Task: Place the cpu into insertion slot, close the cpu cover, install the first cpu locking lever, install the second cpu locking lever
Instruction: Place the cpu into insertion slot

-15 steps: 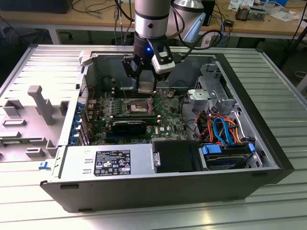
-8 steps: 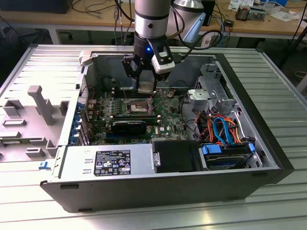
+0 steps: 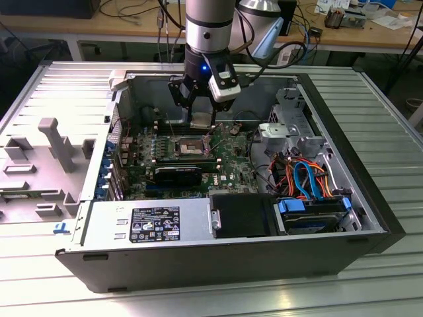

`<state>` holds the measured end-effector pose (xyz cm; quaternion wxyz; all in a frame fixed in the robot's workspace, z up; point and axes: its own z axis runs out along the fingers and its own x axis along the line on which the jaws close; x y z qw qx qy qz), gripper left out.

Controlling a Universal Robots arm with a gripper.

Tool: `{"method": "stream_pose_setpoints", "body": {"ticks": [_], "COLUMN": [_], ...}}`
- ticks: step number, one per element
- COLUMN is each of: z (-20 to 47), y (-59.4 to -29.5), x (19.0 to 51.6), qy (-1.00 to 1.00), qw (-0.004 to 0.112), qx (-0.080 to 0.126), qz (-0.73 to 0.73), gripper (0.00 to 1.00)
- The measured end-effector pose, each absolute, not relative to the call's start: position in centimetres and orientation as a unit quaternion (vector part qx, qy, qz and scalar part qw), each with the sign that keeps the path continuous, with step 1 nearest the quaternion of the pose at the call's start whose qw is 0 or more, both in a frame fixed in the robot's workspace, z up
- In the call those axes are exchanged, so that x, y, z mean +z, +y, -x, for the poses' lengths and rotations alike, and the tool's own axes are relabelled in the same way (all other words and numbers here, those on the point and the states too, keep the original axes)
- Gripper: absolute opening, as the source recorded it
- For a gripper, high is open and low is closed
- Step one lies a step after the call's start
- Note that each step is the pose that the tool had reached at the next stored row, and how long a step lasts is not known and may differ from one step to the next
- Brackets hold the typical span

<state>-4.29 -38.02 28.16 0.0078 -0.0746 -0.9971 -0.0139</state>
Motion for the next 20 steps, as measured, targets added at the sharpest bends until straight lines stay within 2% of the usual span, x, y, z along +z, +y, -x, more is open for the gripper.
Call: {"method": "stream_pose_setpoints", "body": {"ticks": [20], "z": [4.29], "y": [-38.02], "x": [28.13], "qy": [-0.992], "qw": [0.007], "qx": [-0.014], "qz": [0.127], "gripper": [0.54]}}
